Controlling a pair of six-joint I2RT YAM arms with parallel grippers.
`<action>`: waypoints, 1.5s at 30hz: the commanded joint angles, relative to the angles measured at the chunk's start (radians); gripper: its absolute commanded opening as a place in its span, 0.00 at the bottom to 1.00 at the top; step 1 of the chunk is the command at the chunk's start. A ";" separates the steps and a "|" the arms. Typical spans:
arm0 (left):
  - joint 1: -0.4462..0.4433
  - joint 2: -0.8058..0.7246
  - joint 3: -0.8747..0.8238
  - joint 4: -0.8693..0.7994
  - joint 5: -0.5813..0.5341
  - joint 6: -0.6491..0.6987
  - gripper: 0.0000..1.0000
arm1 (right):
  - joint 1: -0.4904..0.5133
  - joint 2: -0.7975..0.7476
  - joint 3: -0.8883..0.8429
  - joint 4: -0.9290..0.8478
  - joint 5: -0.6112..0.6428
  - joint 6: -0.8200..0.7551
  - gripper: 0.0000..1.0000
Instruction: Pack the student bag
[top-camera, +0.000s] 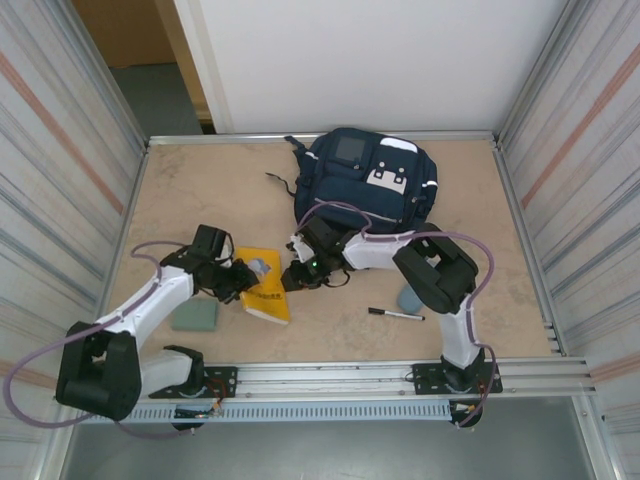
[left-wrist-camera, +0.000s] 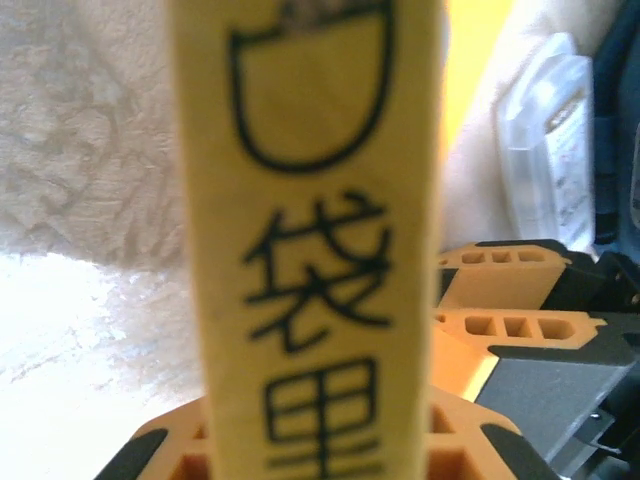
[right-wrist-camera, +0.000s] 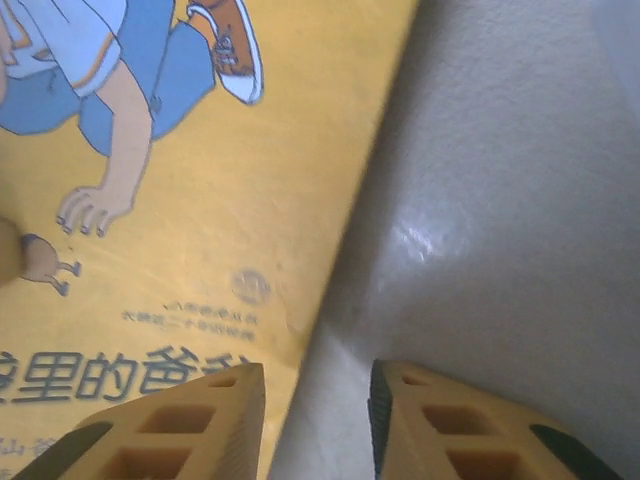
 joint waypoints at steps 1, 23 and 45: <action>0.011 -0.085 0.068 -0.044 0.009 -0.046 0.02 | 0.007 -0.174 -0.070 0.112 0.100 0.003 0.37; -0.008 -0.100 0.292 0.488 0.445 0.042 0.07 | -0.206 -0.726 -0.239 0.116 -0.088 0.199 0.94; -0.070 -0.013 0.209 0.640 0.604 -0.128 0.28 | -0.292 -0.609 -0.269 0.661 -0.346 0.737 0.00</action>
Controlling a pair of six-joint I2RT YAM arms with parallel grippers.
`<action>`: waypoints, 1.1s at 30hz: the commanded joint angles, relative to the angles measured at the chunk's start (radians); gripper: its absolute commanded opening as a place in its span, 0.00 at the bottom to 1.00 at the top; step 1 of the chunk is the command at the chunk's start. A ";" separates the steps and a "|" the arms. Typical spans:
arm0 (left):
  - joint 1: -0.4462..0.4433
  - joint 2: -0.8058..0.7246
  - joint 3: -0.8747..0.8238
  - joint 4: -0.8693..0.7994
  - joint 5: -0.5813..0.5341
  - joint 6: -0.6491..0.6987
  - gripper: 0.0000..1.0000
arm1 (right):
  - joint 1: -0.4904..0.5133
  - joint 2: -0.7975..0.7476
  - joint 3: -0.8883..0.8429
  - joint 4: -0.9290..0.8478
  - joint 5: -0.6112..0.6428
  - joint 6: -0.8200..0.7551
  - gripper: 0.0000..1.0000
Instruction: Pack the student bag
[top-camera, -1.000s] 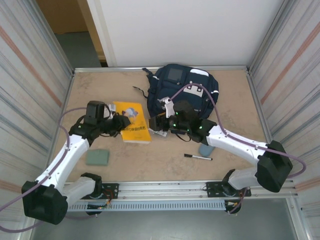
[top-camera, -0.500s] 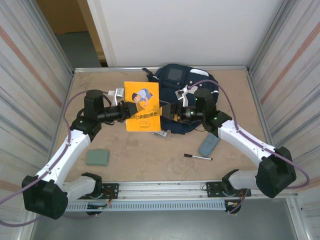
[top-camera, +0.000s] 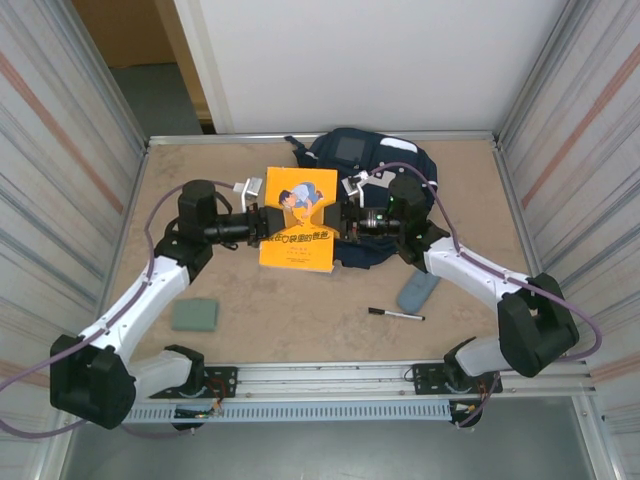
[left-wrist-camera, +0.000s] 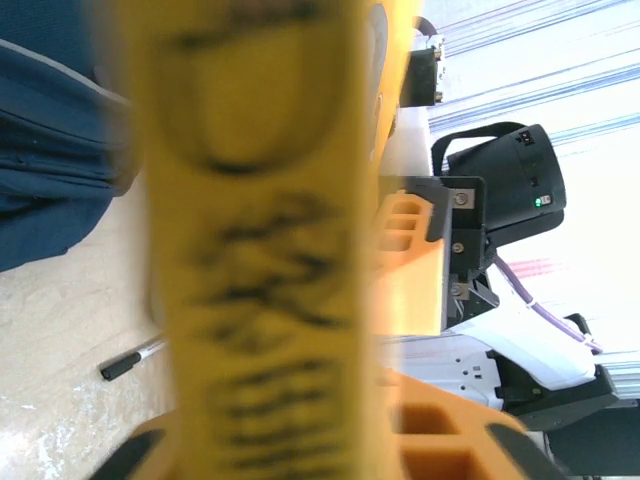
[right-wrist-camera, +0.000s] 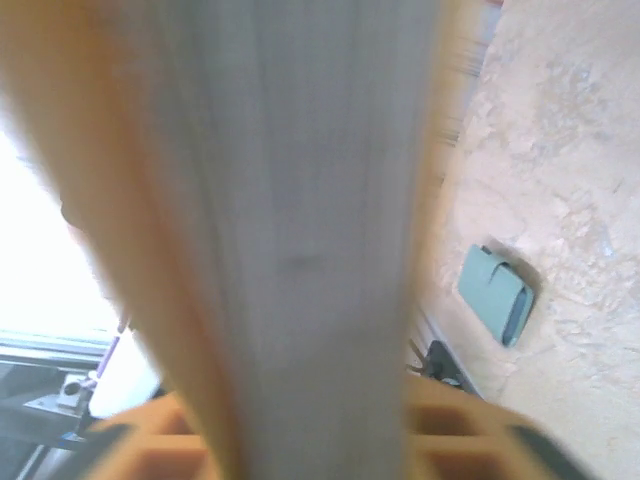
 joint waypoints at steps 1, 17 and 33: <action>0.001 0.004 -0.002 0.003 0.023 0.004 0.35 | -0.006 -0.033 0.030 -0.002 -0.011 0.048 0.00; -0.146 0.134 0.161 -0.446 -0.510 0.300 0.68 | -0.418 -0.275 0.102 -0.810 0.268 -0.511 0.00; -0.165 0.745 0.604 -0.457 -0.661 0.407 0.61 | -0.560 -0.487 0.023 -0.908 0.405 -0.603 0.00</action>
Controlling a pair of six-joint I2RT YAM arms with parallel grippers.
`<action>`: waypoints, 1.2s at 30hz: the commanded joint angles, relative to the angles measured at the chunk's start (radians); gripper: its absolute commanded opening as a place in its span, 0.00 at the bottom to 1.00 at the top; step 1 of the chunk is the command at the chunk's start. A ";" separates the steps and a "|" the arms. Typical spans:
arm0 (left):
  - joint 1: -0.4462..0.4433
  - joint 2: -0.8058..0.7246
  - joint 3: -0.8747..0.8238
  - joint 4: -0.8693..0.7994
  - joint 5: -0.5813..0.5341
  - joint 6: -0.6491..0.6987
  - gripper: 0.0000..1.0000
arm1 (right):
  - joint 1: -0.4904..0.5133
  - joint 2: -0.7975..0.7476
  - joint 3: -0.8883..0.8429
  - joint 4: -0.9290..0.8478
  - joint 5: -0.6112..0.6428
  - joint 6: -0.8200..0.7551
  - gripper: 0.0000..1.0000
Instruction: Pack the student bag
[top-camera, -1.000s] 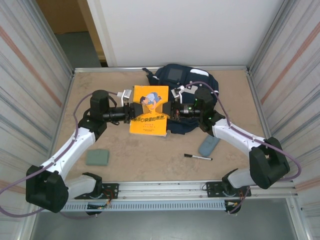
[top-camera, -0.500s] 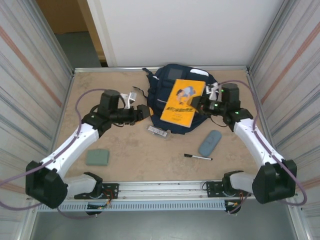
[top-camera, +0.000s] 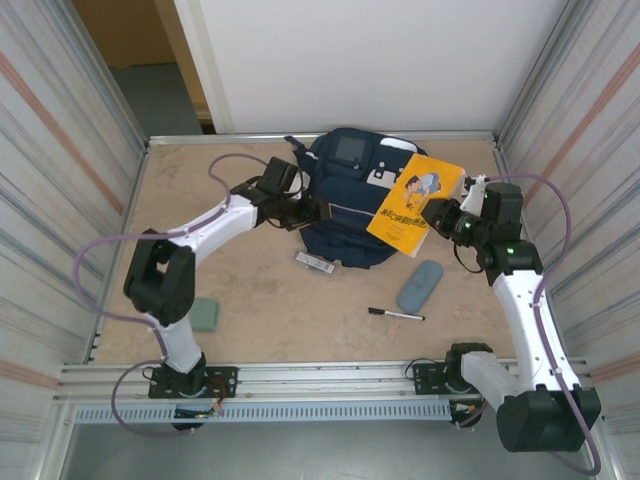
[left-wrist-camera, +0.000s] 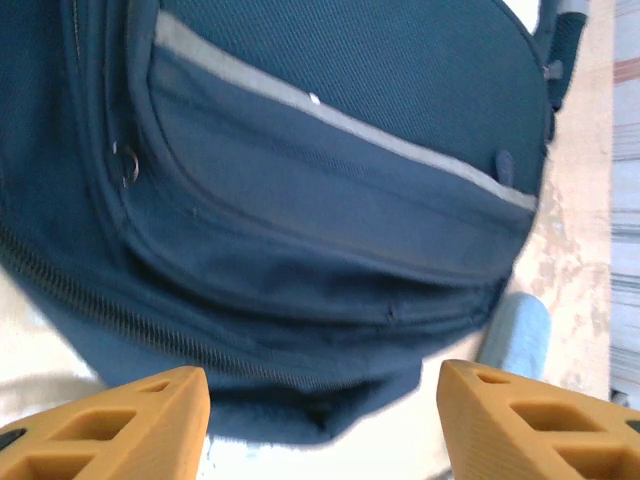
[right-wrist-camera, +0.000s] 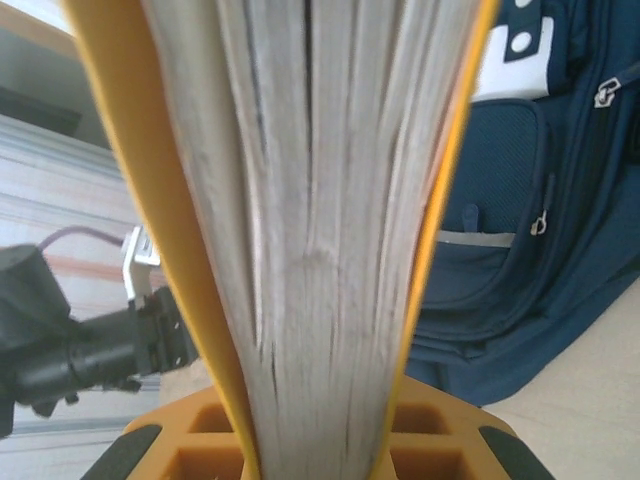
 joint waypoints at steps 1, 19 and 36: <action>0.031 0.100 0.088 -0.002 -0.025 0.062 0.60 | -0.009 -0.047 -0.020 0.025 0.016 -0.040 0.00; 0.083 0.319 0.215 0.169 0.189 -0.045 0.00 | 0.014 -0.005 -0.065 0.044 -0.098 -0.037 0.00; 0.088 0.000 0.132 0.385 0.198 -0.443 0.00 | 0.390 0.156 0.046 -0.181 -0.533 -0.185 0.00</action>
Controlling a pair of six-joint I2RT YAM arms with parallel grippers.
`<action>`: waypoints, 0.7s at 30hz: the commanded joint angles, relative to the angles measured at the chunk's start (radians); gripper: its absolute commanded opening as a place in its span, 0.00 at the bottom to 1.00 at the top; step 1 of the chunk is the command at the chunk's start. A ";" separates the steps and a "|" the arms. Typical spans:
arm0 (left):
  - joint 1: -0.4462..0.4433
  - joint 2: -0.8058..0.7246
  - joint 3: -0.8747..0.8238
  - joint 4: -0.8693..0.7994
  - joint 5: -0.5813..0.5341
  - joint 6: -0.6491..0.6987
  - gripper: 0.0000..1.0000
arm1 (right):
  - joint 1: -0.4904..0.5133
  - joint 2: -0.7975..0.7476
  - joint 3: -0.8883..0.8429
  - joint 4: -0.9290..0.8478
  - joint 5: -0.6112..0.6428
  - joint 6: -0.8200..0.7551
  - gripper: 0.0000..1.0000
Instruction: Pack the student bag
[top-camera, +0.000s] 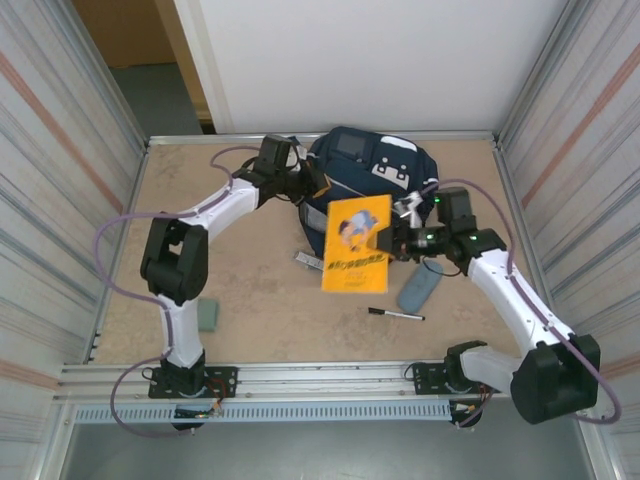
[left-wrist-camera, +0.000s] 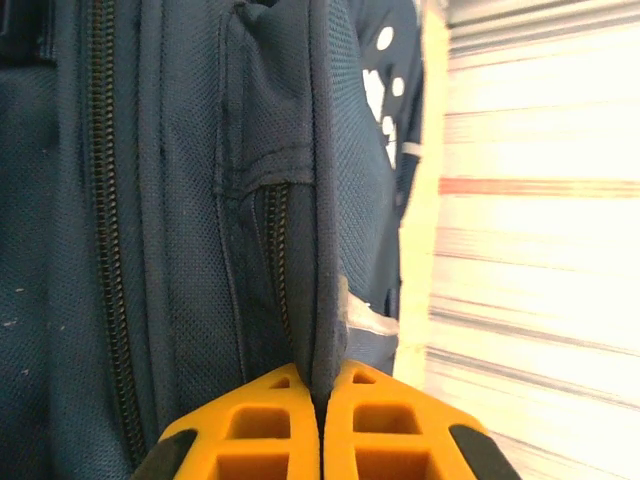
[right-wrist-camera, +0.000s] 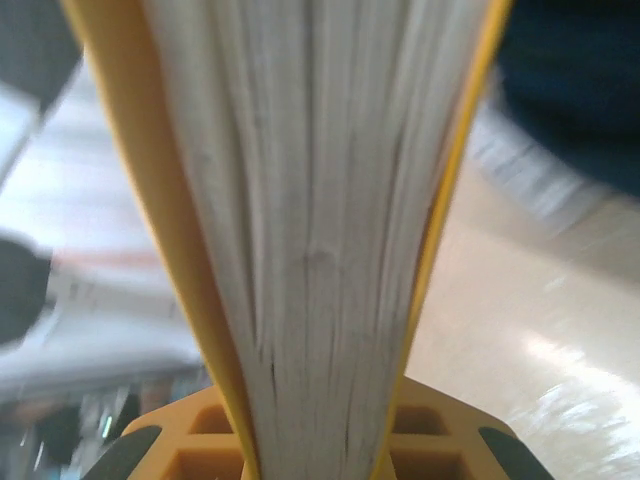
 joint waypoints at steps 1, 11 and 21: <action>0.006 -0.121 0.003 0.146 -0.018 -0.098 0.00 | 0.101 -0.037 0.035 -0.106 -0.080 -0.082 0.00; 0.000 -0.177 0.047 0.135 -0.045 -0.086 0.00 | 0.018 0.075 -0.159 0.153 -0.006 0.147 0.00; -0.014 -0.161 0.080 0.064 -0.024 -0.028 0.00 | -0.201 0.011 -0.271 0.378 0.118 0.368 0.00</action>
